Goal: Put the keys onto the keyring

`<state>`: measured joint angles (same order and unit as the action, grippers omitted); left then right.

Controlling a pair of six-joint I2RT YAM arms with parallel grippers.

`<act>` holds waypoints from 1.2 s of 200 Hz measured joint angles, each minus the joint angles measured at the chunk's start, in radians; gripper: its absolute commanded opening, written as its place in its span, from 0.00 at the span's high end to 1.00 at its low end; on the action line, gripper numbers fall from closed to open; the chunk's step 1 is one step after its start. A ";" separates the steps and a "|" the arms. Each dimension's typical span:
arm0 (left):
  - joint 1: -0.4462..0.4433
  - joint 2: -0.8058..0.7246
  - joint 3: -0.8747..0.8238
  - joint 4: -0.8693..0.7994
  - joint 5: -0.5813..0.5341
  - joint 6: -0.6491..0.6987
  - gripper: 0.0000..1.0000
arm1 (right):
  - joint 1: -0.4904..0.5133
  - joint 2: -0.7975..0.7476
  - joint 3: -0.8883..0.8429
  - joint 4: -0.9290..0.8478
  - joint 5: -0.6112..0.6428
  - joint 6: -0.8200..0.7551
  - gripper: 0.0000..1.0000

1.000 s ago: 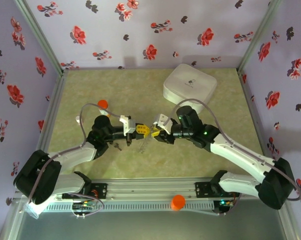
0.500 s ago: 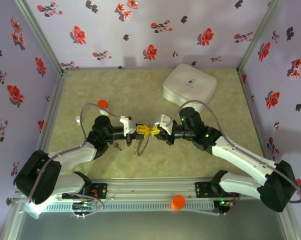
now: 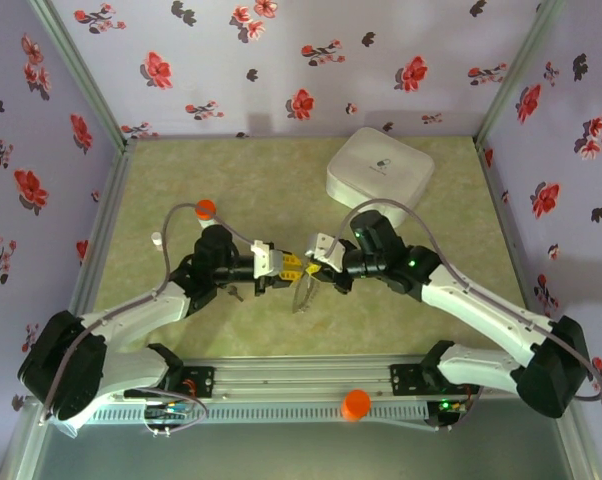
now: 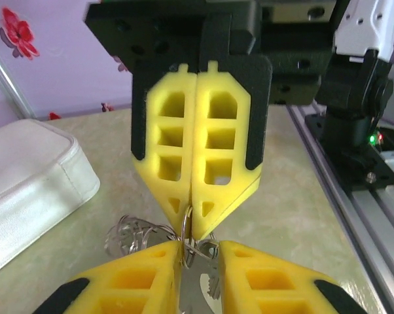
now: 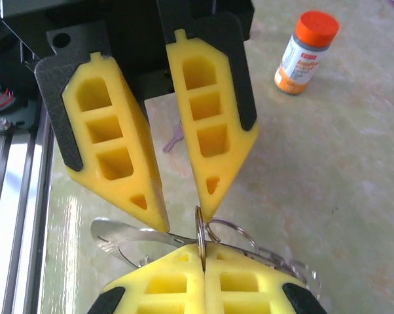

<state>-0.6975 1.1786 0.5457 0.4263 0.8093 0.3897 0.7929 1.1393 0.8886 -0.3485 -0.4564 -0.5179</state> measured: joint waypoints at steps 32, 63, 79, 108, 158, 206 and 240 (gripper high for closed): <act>-0.010 0.000 0.023 -0.109 -0.018 0.061 0.80 | 0.038 0.063 0.088 -0.136 0.058 -0.090 1.00; -0.011 0.000 0.024 -0.159 -0.025 0.080 0.90 | 0.069 0.114 0.146 -0.214 0.091 -0.143 1.00; -0.012 0.000 0.025 -0.174 -0.028 0.089 0.98 | 0.080 0.134 0.164 -0.241 0.098 -0.157 1.00; -0.013 0.000 0.028 -0.181 -0.032 0.093 1.00 | 0.082 0.137 0.172 -0.252 0.102 -0.154 0.82; -0.016 0.000 0.002 -0.094 -0.043 0.048 1.00 | -0.035 -0.010 0.017 -0.066 -0.008 -0.039 0.70; -0.017 0.002 -0.062 0.094 -0.039 -0.066 1.00 | -0.052 -0.068 -0.135 0.140 -0.108 0.098 0.70; -0.014 0.020 -0.072 0.185 -0.028 -0.121 1.00 | -0.052 -0.075 -0.154 0.189 -0.124 0.138 0.73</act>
<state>-0.7120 1.1984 0.4736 0.6109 0.7815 0.2684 0.7410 1.0641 0.7345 -0.1593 -0.5800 -0.3798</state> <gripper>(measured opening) 0.038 0.286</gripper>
